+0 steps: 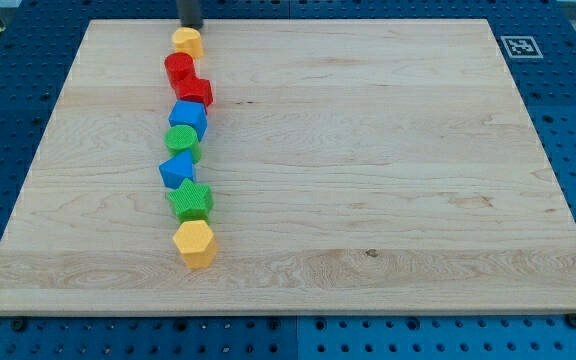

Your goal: Slide the red circle a bit right

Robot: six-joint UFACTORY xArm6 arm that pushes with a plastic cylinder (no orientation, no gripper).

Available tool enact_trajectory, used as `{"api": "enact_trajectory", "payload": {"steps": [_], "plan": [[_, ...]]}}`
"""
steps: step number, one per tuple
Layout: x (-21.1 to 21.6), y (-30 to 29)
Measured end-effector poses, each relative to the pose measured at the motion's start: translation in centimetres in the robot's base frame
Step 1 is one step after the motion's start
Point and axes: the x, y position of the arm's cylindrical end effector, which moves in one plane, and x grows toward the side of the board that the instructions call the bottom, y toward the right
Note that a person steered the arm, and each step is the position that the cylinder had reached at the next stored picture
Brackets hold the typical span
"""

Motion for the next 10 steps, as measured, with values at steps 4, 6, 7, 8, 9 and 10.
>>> {"api": "enact_trajectory", "payload": {"steps": [4,6,7,8,9,10], "plan": [[9.6,-5.8],[10.7,-5.0],[10.7,-4.0],[10.7,-3.1],[10.7,-2.9],[10.7,-2.6]]}}
